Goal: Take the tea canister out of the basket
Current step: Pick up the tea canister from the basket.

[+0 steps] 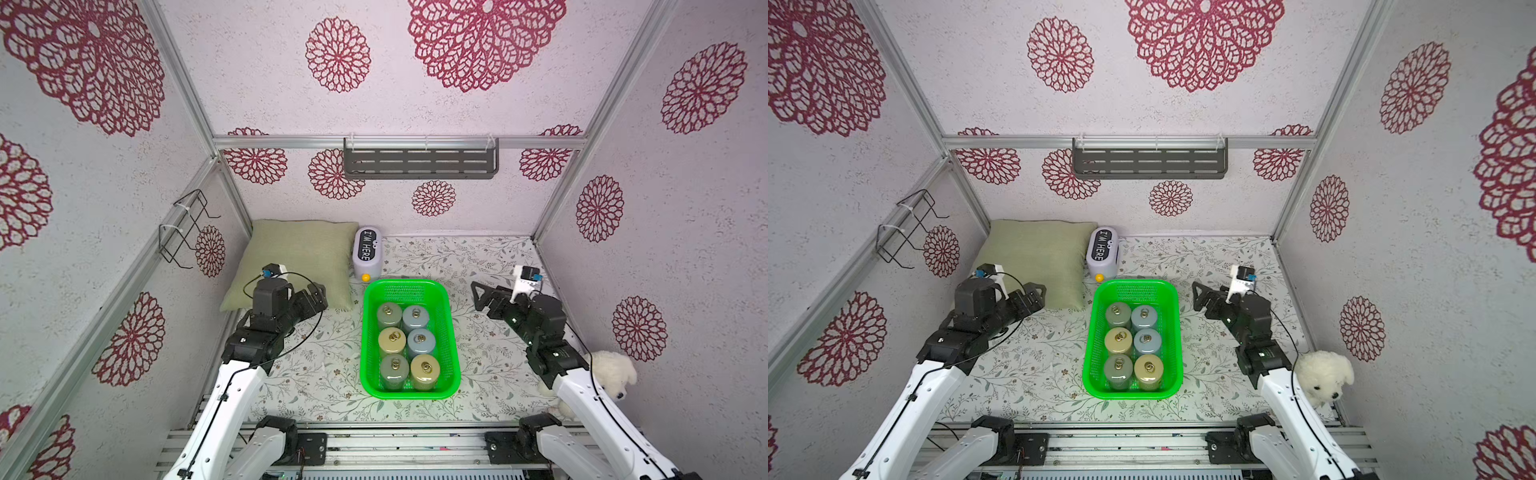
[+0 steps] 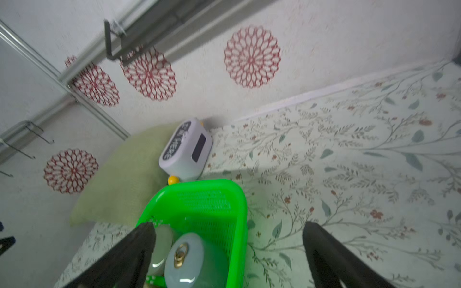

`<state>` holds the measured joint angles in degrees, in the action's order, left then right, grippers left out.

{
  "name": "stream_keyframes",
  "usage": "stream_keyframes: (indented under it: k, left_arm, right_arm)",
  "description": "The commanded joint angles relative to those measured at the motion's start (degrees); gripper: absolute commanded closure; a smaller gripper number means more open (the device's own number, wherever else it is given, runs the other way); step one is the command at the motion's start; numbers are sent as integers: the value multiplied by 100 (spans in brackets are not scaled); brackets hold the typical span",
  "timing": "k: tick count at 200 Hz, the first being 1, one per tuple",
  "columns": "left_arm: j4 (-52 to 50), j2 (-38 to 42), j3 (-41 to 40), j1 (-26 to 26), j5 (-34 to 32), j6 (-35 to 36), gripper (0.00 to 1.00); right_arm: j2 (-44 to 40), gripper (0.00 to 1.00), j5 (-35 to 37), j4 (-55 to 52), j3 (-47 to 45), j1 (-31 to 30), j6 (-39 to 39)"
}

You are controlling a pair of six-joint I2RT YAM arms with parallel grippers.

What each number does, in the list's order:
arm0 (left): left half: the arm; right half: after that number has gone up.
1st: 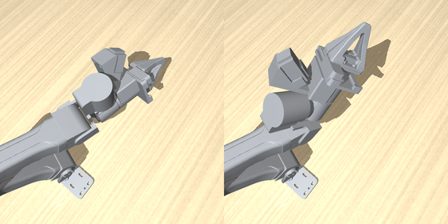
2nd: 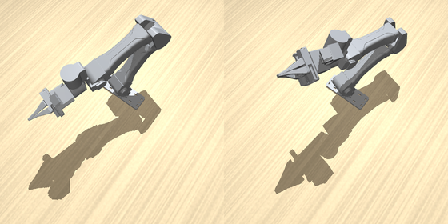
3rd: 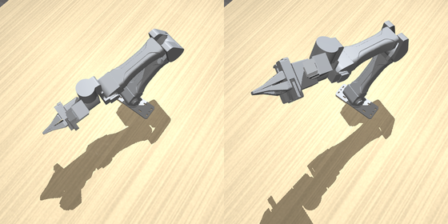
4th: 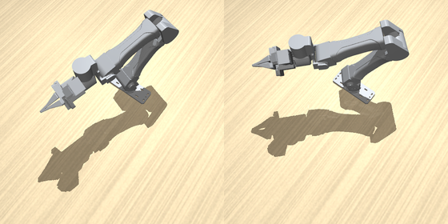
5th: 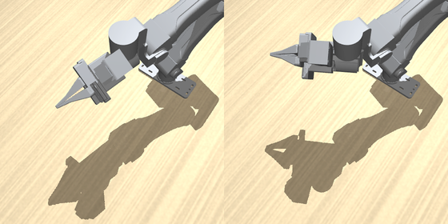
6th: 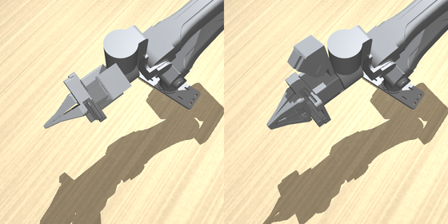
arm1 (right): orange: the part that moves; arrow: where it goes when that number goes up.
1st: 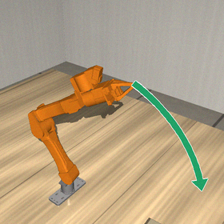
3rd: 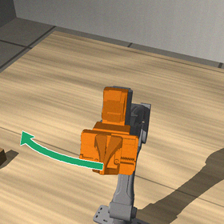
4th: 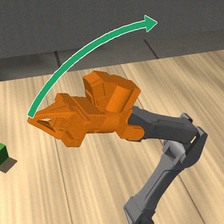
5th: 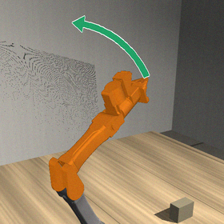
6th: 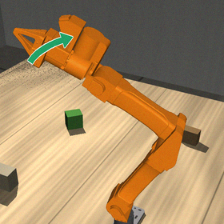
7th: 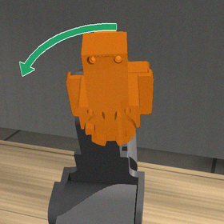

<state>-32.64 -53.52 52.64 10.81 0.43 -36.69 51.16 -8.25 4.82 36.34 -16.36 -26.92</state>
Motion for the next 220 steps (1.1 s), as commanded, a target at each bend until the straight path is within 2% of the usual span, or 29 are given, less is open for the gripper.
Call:
stream_keyframes:
  k: [1,45,62,80,118,172,220]
  left_arm:
    - [-250,-137,40,385,-112,9,3]
    - [-358,-761,250,929,-134,153,3]
    - [-478,-1015,461,1078,-132,253,3]
    - [-699,-1319,776,1338,-243,400,3]
    - [-1137,-2044,1348,1740,-387,399,3]
    - [-2520,-3385,2913,2232,-513,350,3]
    - [-3629,-4445,4190,2346,-312,534,3]
  right_arm:
    - [315,1,376,-1073,608,-555,317]
    - [1090,1,-128,-1433,1103,-694,381]
    - [1164,1,-714,-1128,1020,-692,229]
    - [1086,1,-1024,-747,865,-717,243]
    - [855,1,-237,-992,857,-763,664]
    - [567,1,-232,-875,558,-763,600]
    - [200,1,-395,-754,411,-773,600]
